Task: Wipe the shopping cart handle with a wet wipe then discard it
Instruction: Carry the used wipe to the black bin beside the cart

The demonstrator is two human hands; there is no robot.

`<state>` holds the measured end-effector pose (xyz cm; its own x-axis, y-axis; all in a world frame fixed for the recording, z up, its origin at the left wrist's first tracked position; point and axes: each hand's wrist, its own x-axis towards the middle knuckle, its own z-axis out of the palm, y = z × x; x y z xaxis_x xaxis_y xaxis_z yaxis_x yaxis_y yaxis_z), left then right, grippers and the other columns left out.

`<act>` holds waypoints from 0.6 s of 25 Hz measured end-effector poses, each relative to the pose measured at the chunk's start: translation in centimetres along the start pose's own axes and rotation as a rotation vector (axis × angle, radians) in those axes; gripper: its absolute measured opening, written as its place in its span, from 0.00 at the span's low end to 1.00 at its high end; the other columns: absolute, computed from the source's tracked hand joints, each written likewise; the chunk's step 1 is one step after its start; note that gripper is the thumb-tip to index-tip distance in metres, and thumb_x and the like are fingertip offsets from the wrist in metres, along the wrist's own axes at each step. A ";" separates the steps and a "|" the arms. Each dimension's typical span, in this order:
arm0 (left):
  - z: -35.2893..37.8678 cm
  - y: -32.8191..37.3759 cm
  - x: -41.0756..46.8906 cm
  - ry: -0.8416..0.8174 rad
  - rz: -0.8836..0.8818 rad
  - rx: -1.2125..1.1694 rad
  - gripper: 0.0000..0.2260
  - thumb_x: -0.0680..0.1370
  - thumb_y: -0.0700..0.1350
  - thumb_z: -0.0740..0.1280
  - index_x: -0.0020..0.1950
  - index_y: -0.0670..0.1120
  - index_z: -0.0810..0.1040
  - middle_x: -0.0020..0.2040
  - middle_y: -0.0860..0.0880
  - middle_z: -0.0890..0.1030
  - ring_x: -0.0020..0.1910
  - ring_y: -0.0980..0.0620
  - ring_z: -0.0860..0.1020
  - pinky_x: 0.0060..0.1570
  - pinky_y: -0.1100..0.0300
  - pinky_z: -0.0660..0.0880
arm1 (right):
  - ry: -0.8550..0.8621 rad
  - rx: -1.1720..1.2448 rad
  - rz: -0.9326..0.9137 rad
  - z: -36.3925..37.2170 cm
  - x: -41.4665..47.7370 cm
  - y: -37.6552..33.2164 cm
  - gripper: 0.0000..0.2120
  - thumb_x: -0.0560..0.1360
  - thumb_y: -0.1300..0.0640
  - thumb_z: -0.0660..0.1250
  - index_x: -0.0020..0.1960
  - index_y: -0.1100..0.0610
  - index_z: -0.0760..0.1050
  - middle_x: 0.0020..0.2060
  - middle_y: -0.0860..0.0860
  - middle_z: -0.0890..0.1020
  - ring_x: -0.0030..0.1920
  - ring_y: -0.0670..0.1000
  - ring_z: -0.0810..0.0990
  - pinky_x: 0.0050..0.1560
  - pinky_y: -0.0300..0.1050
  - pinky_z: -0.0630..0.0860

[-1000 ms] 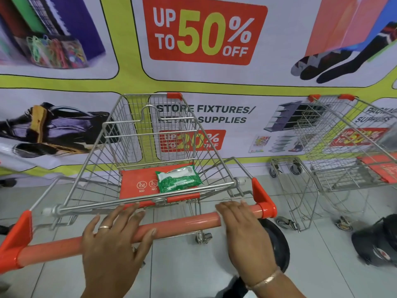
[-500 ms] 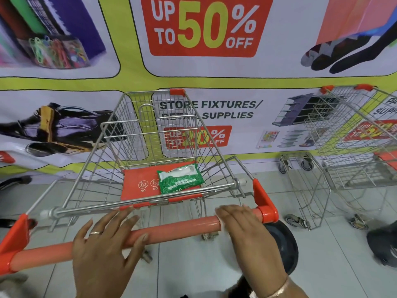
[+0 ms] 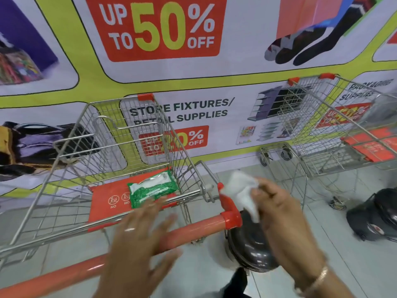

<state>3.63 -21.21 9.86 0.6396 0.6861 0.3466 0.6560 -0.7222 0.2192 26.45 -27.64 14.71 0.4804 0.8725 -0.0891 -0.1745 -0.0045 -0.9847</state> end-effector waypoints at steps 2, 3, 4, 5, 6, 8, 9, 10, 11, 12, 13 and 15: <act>2.2 4.2 4.0 -0.078 0.211 -0.008 0.23 0.76 0.64 0.52 0.65 0.55 0.70 0.70 0.50 0.70 0.69 0.49 0.66 0.65 0.51 0.61 | 0.060 0.335 0.136 -3.4 1.8 -0.4 0.11 0.74 0.67 0.60 0.43 0.59 0.80 0.38 0.51 0.86 0.38 0.46 0.84 0.39 0.37 0.80; 3.3 5.9 5.8 -0.113 0.307 0.035 0.23 0.75 0.64 0.53 0.64 0.55 0.72 0.68 0.50 0.73 0.68 0.50 0.69 0.66 0.51 0.64 | 0.102 0.471 0.187 -4.7 2.3 -0.3 0.08 0.69 0.64 0.64 0.40 0.59 0.82 0.41 0.53 0.86 0.41 0.49 0.85 0.41 0.41 0.81; 4.2 7.0 7.4 -0.164 0.382 0.076 0.23 0.73 0.63 0.53 0.61 0.56 0.76 0.65 0.51 0.76 0.66 0.51 0.72 0.64 0.51 0.67 | 0.165 0.587 0.235 -6.1 2.9 0.4 0.07 0.66 0.62 0.67 0.38 0.60 0.84 0.43 0.55 0.86 0.43 0.51 0.85 0.40 0.45 0.82; 4.8 7.7 8.6 -0.235 0.416 0.104 0.23 0.71 0.62 0.52 0.57 0.56 0.79 0.62 0.52 0.79 0.63 0.52 0.74 0.62 0.51 0.69 | 0.229 0.673 0.279 -7.3 3.3 1.0 0.07 0.67 0.61 0.67 0.37 0.60 0.84 0.47 0.56 0.86 0.46 0.54 0.84 0.39 0.49 0.82; 5.4 8.1 9.5 -0.296 0.437 0.116 0.23 0.70 0.62 0.51 0.53 0.57 0.81 0.60 0.53 0.80 0.61 0.53 0.76 0.61 0.51 0.69 | 0.293 0.726 0.315 -8.7 3.7 2.2 0.07 0.71 0.59 0.66 0.40 0.61 0.82 0.50 0.58 0.84 0.49 0.56 0.83 0.38 0.52 0.82; 6.4 8.3 10.3 -0.403 0.454 0.115 0.21 0.70 0.60 0.52 0.47 0.58 0.83 0.56 0.54 0.82 0.59 0.53 0.78 0.62 0.52 0.65 | 0.358 0.781 0.353 -11.4 4.3 4.8 0.14 0.65 0.55 0.75 0.47 0.59 0.77 0.53 0.60 0.82 0.52 0.60 0.81 0.39 0.56 0.82; 6.7 8.3 10.4 -0.454 0.458 0.093 0.20 0.70 0.59 0.53 0.47 0.57 0.83 0.56 0.54 0.82 0.59 0.53 0.78 0.62 0.52 0.63 | 0.356 0.787 0.365 -12.8 4.4 6.5 0.29 0.53 0.54 0.82 0.49 0.59 0.75 0.52 0.61 0.83 0.52 0.61 0.81 0.41 0.57 0.81; 7.1 8.3 10.3 -0.472 0.469 0.058 0.19 0.71 0.59 0.54 0.48 0.57 0.83 0.56 0.54 0.82 0.59 0.52 0.78 0.63 0.52 0.62 | 0.370 0.781 0.392 -14.2 4.4 8.5 0.41 0.42 0.51 0.85 0.51 0.59 0.74 0.50 0.61 0.83 0.51 0.61 0.81 0.41 0.57 0.81; 7.4 8.4 10.4 -0.473 0.482 0.048 0.19 0.71 0.59 0.54 0.48 0.56 0.83 0.55 0.54 0.82 0.58 0.52 0.78 0.63 0.52 0.63 | 0.396 0.755 0.446 -15.6 4.5 10.7 0.48 0.36 0.49 0.85 0.54 0.60 0.74 0.51 0.62 0.83 0.51 0.62 0.81 0.42 0.57 0.81; 7.6 8.5 10.3 -0.445 0.493 0.050 0.19 0.71 0.59 0.54 0.46 0.57 0.83 0.53 0.55 0.83 0.56 0.53 0.79 0.62 0.52 0.67 | 0.413 0.711 0.506 -16.6 4.8 12.7 0.51 0.36 0.48 0.85 0.57 0.60 0.73 0.53 0.62 0.82 0.51 0.63 0.81 0.42 0.55 0.81; 7.5 8.6 10.4 -0.438 0.496 0.064 0.19 0.70 0.60 0.54 0.44 0.58 0.83 0.50 0.57 0.83 0.52 0.55 0.80 0.59 0.53 0.71 | 0.428 0.678 0.582 -17.2 5.2 14.2 0.50 0.42 0.47 0.84 0.59 0.61 0.72 0.55 0.62 0.80 0.49 0.63 0.82 0.44 0.53 0.81; 7.5 8.7 10.4 -0.411 0.492 0.046 0.19 0.69 0.60 0.53 0.42 0.58 0.83 0.46 0.59 0.84 0.49 0.57 0.81 0.54 0.54 0.75 | 0.508 0.671 0.709 -18.2 6.7 16.9 0.36 0.68 0.45 0.73 0.68 0.62 0.66 0.57 0.62 0.76 0.45 0.61 0.79 0.51 0.50 0.77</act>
<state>19.04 -19.72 8.53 0.9656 0.2596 0.0171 0.2574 -0.9629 0.0810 42.33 -30.77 -5.23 0.3573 0.4737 -0.8049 -0.9083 -0.0244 -0.4175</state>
